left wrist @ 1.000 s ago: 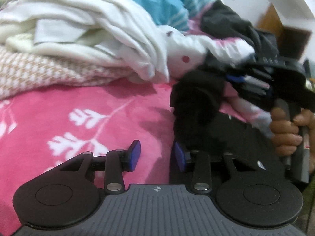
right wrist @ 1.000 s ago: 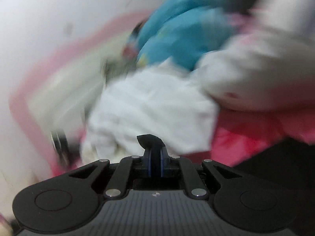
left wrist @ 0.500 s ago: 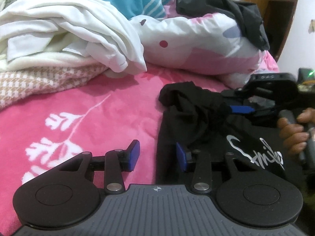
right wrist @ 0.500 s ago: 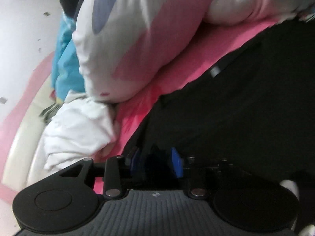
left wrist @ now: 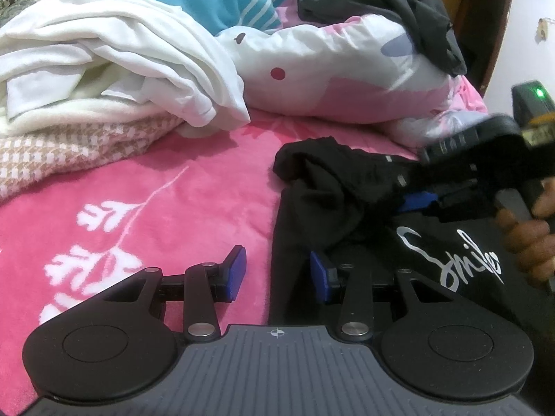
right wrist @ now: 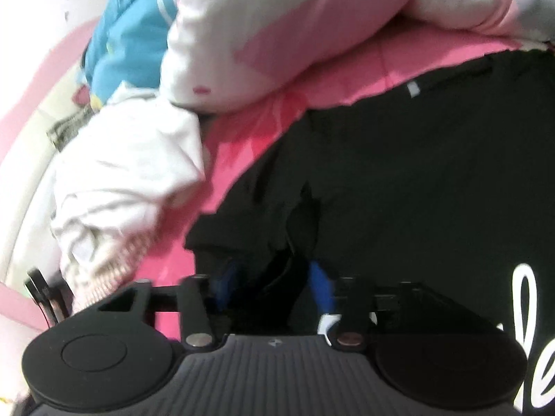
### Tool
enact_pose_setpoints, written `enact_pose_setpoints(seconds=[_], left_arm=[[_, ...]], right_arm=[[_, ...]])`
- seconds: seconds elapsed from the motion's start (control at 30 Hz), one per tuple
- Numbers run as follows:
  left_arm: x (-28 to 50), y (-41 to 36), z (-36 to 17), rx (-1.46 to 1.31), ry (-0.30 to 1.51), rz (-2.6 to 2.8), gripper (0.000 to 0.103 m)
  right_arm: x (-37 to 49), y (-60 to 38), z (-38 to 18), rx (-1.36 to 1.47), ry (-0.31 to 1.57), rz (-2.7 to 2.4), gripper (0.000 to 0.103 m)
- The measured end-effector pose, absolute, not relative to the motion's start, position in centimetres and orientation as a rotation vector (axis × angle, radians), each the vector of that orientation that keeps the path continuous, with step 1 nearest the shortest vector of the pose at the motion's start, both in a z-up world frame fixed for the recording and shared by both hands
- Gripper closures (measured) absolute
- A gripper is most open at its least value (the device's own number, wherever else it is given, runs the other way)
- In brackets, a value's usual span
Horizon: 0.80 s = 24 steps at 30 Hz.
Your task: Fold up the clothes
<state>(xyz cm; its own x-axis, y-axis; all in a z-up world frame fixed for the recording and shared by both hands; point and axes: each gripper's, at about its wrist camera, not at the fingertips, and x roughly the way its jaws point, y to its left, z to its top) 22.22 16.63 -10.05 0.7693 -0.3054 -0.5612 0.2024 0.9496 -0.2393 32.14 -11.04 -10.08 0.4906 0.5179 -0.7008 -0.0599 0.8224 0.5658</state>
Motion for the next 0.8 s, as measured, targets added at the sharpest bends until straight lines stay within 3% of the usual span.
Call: enact_pose_setpoints(seconds=[0.27,0.4,0.47,0.5,0.8], left_arm=[[22.1,16.7,-10.1,-0.157,0.639,-0.285,0.063],[22.2,16.6,-10.2,-0.153,0.645,-0.289,0.063],[22.2,16.6,-10.1,-0.153,0.642,-0.294,0.063],[22.1,16.7,-10.1,-0.154,0.640,-0.298,0.063],[21.6,17.3,-9.5,-0.190,0.579,-0.337,0.062]], right_arm=[[30.4,-13.4,-11.4,0.604,0.990,0.327,0.095],[30.7,-13.5,-11.3,0.663,0.997,0.343,0.078],[30.8,-13.2,-11.3,0.630,0.989,0.342,0.086],[30.9,-13.0,-10.7,0.617,0.971,0.354,0.100],[32.5,-7.1,-3.7,0.414,0.822,0.534,0.102]])
